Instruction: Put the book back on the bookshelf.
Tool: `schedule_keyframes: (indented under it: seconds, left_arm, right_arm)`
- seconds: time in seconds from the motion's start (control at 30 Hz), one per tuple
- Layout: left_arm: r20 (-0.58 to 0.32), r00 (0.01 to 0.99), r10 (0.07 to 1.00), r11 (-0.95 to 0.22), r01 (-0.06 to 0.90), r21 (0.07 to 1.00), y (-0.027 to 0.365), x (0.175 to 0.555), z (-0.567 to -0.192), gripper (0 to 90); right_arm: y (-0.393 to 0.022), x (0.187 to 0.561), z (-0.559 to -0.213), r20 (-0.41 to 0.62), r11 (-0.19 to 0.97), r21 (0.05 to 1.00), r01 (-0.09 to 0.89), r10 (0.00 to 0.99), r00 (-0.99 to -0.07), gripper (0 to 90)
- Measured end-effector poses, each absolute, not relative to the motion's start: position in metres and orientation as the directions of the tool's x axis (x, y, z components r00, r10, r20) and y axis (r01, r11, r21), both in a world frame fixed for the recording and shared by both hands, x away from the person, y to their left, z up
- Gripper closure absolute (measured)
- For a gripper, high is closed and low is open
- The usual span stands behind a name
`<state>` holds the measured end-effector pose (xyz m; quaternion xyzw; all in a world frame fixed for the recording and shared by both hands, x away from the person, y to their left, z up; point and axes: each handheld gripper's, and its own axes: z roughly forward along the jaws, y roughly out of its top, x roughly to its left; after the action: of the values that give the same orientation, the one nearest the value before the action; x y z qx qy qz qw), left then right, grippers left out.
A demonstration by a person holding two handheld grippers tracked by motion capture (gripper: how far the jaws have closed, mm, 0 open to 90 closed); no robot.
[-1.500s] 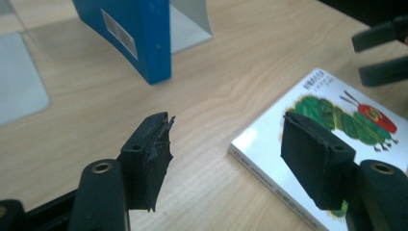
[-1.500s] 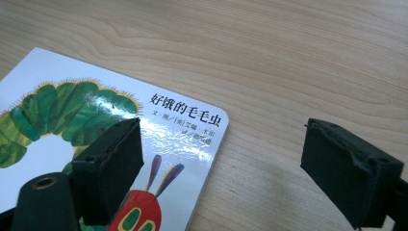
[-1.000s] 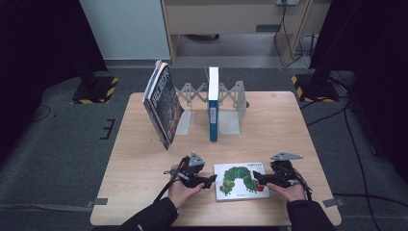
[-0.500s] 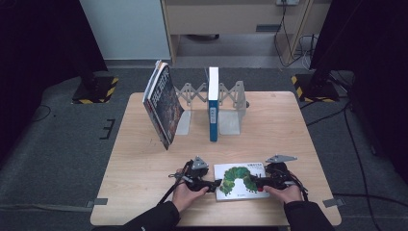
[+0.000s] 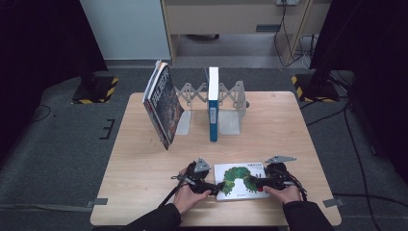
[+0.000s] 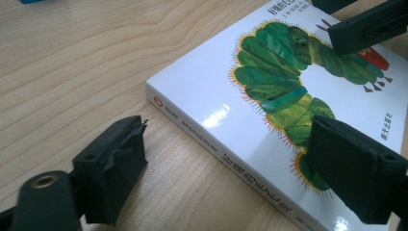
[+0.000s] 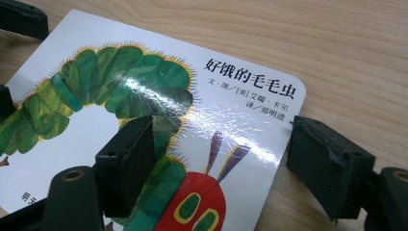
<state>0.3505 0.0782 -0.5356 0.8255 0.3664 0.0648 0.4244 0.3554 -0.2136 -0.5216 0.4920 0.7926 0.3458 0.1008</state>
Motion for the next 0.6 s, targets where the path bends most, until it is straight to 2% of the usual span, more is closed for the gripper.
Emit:
schedule_keyframes:
  seconds: [0.1, 0.3, 0.6]
  left_arm:
    - [-0.196, 0.725, 0.661, -0.382, 0.549, 0.743, 0.077, 0.351, -0.536, 6.0]
    - [-0.197, 0.725, 0.660, -0.383, 0.550, 0.742, 0.077, 0.351, -0.536, 6.3]
    - [-0.257, 0.742, 0.619, -0.359, 0.559, 0.748, 0.076, 0.349, -0.535, 20.4]
  right_arm:
    - [-0.214, 0.356, -0.522, 0.188, 0.272, 0.647, 0.712, 0.848, -0.495, 24.8]
    - [-0.216, 0.356, -0.520, 0.218, 0.245, 0.647, 0.722, 0.848, -0.484, 25.1]
    - [-0.224, 0.355, -0.512, 0.284, 0.175, 0.682, 0.710, 0.831, -0.478, 26.9]
